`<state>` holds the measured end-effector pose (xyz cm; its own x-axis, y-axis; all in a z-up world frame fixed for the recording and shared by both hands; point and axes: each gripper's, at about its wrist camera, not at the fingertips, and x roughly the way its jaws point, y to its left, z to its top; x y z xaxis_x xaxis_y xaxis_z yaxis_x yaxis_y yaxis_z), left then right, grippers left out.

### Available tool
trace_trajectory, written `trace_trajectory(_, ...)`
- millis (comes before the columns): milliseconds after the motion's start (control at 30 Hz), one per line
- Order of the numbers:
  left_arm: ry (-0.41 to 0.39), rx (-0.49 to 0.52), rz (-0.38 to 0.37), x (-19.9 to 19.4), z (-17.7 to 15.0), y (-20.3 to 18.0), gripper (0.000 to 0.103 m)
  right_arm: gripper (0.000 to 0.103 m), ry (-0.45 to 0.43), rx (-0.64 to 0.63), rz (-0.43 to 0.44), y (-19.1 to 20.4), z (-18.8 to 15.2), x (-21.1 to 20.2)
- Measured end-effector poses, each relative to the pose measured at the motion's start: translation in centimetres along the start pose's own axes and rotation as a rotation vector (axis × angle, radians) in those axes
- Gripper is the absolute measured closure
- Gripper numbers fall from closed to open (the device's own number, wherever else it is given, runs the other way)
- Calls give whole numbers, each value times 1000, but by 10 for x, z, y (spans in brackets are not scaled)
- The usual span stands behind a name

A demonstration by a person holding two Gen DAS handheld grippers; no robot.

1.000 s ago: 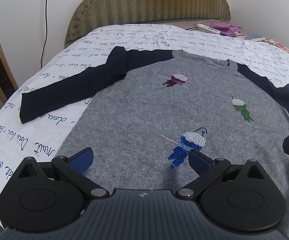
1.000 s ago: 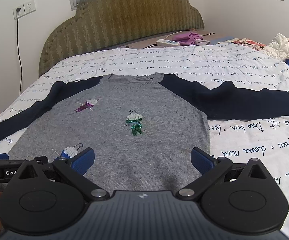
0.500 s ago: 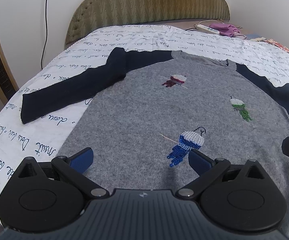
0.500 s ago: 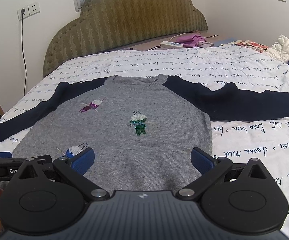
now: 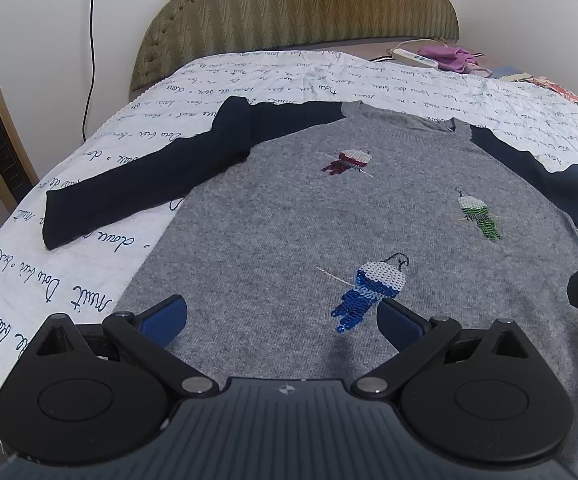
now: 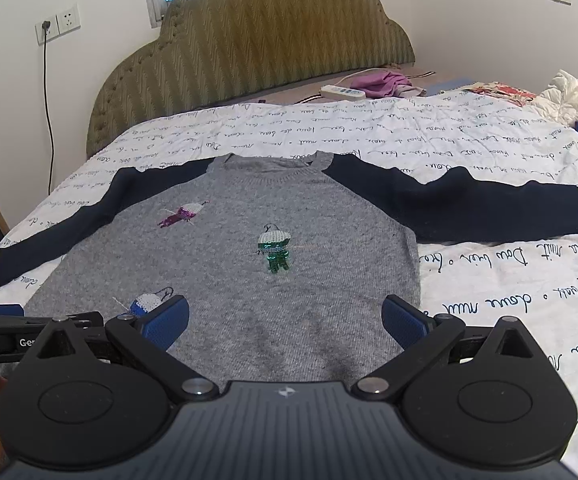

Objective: Fold small clothes

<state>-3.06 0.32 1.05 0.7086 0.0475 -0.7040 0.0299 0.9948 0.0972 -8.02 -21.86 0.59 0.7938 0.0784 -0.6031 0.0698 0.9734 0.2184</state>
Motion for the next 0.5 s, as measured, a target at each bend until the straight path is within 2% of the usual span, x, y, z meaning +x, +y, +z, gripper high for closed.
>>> trace_trajectory(500,13,18,7,4,2,-9,0,0,-31,-12,22,-6,-1,1)
